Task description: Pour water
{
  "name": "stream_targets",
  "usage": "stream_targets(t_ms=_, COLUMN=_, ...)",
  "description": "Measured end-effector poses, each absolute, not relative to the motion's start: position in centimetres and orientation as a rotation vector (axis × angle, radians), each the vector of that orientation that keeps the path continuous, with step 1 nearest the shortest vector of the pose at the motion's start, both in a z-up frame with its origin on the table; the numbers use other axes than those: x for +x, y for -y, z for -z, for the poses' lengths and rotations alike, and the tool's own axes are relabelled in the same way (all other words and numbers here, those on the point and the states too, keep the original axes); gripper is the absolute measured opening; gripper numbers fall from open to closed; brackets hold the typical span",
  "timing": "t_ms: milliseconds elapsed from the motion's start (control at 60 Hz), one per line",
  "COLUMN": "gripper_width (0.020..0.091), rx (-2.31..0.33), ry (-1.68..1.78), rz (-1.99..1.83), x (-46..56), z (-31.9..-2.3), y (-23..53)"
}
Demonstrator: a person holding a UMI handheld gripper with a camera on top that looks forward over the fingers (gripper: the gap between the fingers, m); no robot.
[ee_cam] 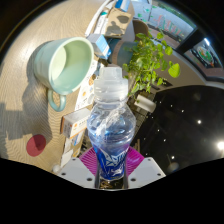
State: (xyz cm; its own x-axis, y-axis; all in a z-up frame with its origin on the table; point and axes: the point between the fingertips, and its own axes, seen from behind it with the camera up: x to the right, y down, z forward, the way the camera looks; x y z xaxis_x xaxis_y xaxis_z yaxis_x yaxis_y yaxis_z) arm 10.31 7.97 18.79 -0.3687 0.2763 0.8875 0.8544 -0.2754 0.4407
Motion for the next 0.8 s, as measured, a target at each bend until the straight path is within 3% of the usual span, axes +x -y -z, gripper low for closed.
stream_targets(t_ms=217, gripper_width=0.032, rx=-1.784, ry=1.005, rz=1.136, x=12.5, z=-21.4, y=-5.7)
stream_targets(t_ms=383, gripper_width=0.032, rx=-1.891, ry=0.6, rz=0.679, x=14.6, z=-23.5, y=-3.7)
stream_targets(t_ms=550, gripper_width=0.0319, rx=-2.025, ry=0.263, rz=0.262, x=17.3, z=-18.7, y=-1.8)
stream_targets(t_ms=800, gripper_width=0.0321, rx=-2.074, ry=0.141, rz=-0.009, x=17.7, z=-10.9, y=-1.3)
